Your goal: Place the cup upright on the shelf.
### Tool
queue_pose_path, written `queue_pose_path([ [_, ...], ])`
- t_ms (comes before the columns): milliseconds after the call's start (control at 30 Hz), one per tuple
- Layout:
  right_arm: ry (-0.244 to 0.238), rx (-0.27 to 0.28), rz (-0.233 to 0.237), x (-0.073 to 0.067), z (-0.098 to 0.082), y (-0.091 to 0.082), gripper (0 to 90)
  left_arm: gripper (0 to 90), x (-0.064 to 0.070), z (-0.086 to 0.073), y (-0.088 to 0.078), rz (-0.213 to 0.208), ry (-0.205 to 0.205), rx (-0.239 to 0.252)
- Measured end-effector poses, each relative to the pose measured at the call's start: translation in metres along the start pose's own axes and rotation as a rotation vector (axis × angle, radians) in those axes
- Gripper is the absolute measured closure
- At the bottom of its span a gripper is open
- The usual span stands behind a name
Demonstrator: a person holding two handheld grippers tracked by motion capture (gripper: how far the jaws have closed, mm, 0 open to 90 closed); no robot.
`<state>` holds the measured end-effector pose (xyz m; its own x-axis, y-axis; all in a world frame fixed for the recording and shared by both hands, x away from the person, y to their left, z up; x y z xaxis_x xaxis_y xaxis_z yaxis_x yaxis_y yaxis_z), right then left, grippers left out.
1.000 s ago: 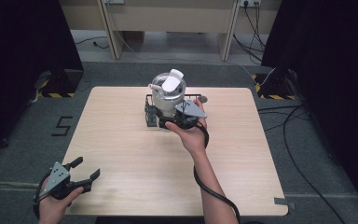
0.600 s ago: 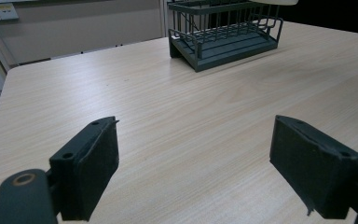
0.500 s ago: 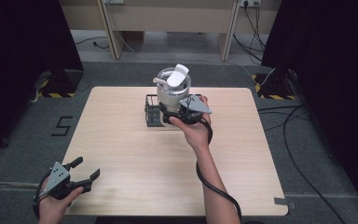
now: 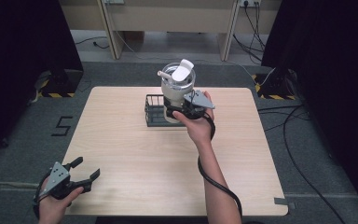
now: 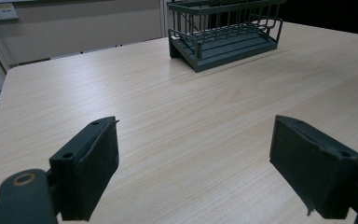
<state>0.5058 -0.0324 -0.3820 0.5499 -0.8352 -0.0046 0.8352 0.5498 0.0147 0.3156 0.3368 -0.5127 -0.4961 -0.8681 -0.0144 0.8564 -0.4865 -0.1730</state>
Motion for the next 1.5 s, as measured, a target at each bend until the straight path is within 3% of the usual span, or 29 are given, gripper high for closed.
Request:
queue_pose_path([
  [1067, 0.018, -0.013, -0.052, 0.02, 0.008, 0.027, 10.5, 14.9, -0.001, -0.001, 0.0, 0.001, -0.007, -0.001],
  [1500, 0.041, -0.032, -0.09, 0.029, 0.003, 0.043, 10.5, 14.9, -0.001, 0.0, 0.0, 0.0, -0.007, -0.001],
])
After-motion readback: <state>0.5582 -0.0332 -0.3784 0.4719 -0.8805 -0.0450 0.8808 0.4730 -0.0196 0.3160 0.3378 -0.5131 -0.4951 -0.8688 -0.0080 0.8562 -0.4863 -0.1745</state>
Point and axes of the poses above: each handheld gripper's, and its own axes: y roughly forward along the jaws, z roughly out of its top, x roughly to its right, the point moved 3 cm from there along y, roughly forward along the jaws, and after that the axes turned 5 degrees about x, right-handed, at the moved point
